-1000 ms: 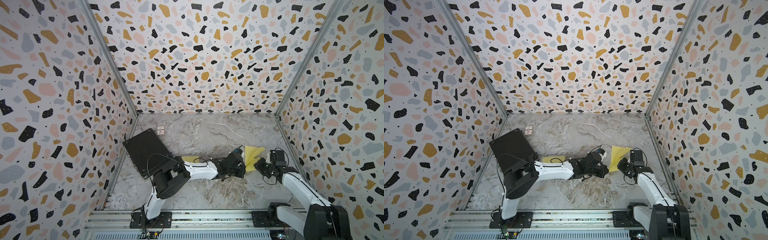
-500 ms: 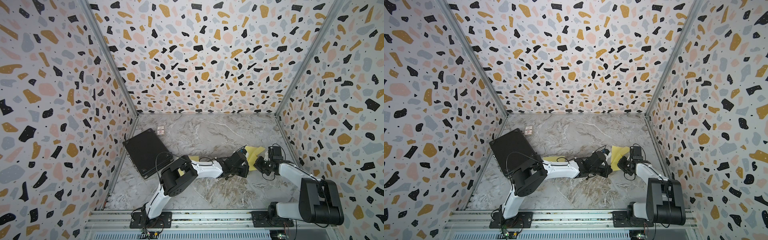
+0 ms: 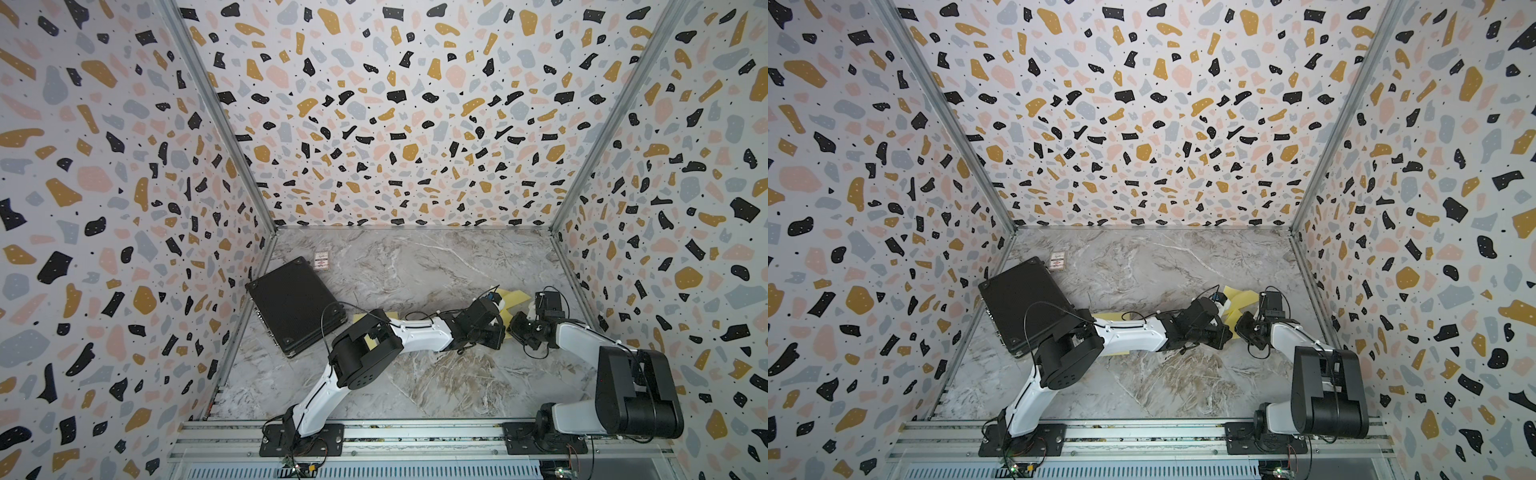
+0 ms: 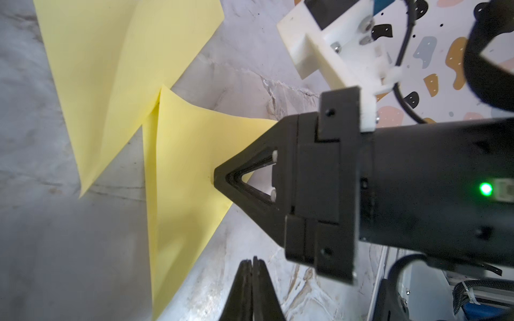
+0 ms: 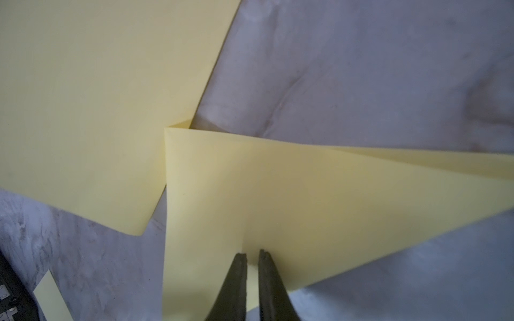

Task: Fold the square paper diagonally
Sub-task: Fold the paper at the center of the board.

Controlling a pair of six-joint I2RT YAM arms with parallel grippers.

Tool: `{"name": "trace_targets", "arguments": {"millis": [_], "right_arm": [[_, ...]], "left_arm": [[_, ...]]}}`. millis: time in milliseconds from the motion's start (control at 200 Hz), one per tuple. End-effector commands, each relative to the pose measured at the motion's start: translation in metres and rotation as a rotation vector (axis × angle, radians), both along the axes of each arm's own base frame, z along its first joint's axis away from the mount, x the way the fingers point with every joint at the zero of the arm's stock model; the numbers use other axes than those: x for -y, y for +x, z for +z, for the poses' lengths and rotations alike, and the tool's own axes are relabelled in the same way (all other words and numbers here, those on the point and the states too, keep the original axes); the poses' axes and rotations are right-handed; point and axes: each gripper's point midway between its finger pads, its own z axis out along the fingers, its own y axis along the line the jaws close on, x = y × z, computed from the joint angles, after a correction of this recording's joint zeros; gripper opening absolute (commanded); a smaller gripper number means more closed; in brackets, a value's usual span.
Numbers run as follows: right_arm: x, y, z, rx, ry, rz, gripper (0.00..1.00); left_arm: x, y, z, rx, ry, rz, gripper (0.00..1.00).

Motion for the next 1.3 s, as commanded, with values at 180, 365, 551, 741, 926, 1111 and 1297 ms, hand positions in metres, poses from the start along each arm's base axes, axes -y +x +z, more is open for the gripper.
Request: {"name": "trace_targets", "arguments": {"millis": [180,365,551,741,926,1111,1297], "right_arm": [[0.006,-0.011,-0.001,-0.019,-0.051,0.025,0.16],[0.001,-0.014,-0.011,-0.046,-0.029,0.049,0.15],[0.001,-0.017,-0.017,-0.057,-0.032,0.056,0.15],[0.002,-0.015,-0.016,-0.054,-0.039,0.049,0.15],[0.002,-0.015,-0.014,-0.045,-0.036,0.049,0.15],[0.003,-0.015,-0.013,-0.045,-0.037,0.044,0.15],[0.002,-0.014,-0.01,-0.036,-0.033,0.041,0.15]], "left_arm": [[0.005,0.017,-0.012,0.006,0.012,0.016,0.08],[0.008,0.017,-0.021,-0.015,0.023,0.01,0.08],[0.003,0.011,-0.033,-0.047,0.029,0.007,0.04],[-0.007,-0.002,-0.045,-0.079,0.075,-0.024,0.0],[-0.024,0.0,-0.063,-0.083,0.15,0.015,0.0],[-0.03,0.004,-0.063,-0.074,0.168,0.049,0.0],[-0.022,0.001,-0.044,-0.086,0.113,0.029,0.0]]}}
